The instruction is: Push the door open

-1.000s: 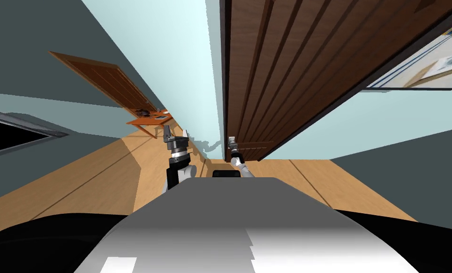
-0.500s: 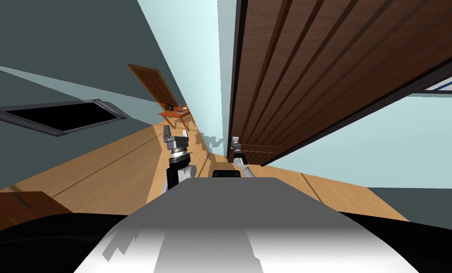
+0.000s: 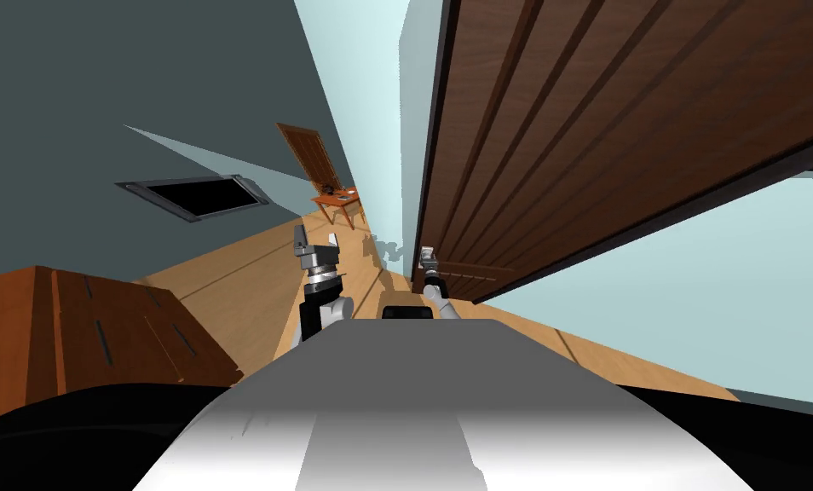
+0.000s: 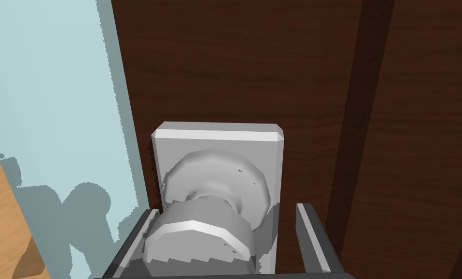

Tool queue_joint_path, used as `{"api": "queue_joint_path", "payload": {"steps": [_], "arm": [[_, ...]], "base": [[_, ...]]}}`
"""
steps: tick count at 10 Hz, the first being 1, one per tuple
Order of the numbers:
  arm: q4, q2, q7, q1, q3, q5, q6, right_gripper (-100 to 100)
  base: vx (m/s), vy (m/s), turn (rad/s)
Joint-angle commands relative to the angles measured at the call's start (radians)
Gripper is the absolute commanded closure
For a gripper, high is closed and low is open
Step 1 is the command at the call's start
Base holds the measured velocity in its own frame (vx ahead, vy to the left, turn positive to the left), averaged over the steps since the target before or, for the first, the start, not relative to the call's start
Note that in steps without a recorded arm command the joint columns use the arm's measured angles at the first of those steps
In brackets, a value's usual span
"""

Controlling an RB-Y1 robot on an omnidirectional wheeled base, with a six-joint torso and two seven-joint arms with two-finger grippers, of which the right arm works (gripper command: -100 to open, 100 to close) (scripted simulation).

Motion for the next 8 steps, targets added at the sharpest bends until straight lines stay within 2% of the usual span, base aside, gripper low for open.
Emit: {"api": "queue_joint_path", "payload": {"steps": [1, 2, 4, 5, 8], "arm": [[-0.014, -0.012, 0.009, 0.009, -0.03, -0.01, -0.011, 100], [-0.021, -0.013, 0.013, 0.016, -0.038, -0.014, -0.014, 100], [-0.049, -0.016, 0.03, 0.043, -0.069, -0.031, -0.025, 100], [-0.049, -0.016, 0.03, 0.043, -0.069, -0.031, -0.025, 100], [-0.077, -0.016, 0.048, 0.069, -0.101, -0.048, -0.035, 100]], "base": [[-0.098, -0.04, 0.217], [-0.106, -0.039, 0.217], [-0.154, -0.083, 0.395], [-0.147, -0.042, 0.127], [-0.153, -0.04, 0.24]]}}
